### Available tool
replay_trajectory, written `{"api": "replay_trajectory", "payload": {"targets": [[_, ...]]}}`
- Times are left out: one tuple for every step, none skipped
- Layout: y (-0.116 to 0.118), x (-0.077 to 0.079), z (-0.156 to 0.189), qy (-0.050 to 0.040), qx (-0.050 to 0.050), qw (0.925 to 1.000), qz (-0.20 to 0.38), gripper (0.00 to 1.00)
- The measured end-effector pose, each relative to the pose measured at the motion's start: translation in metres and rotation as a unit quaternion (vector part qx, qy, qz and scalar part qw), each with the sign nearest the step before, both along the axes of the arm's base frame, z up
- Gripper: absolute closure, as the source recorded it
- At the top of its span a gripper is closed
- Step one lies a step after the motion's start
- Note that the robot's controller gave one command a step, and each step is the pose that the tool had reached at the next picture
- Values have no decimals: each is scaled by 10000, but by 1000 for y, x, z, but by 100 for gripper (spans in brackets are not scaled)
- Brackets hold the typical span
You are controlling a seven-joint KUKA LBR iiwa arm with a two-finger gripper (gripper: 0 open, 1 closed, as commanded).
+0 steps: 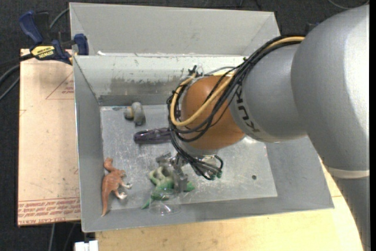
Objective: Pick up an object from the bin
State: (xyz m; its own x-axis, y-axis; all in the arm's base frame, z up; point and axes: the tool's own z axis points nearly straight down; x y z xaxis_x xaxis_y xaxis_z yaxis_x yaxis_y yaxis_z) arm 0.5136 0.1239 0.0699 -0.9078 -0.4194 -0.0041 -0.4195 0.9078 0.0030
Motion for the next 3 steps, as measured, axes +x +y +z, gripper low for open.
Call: {"api": "replay_trajectory", "payload": {"targets": [[-8,-12,2,-70,25,9998,168,100],[-5,-17,2,-95,20,9996,254,100],[-6,-17,2,-125,43,9990,421,100]]}}
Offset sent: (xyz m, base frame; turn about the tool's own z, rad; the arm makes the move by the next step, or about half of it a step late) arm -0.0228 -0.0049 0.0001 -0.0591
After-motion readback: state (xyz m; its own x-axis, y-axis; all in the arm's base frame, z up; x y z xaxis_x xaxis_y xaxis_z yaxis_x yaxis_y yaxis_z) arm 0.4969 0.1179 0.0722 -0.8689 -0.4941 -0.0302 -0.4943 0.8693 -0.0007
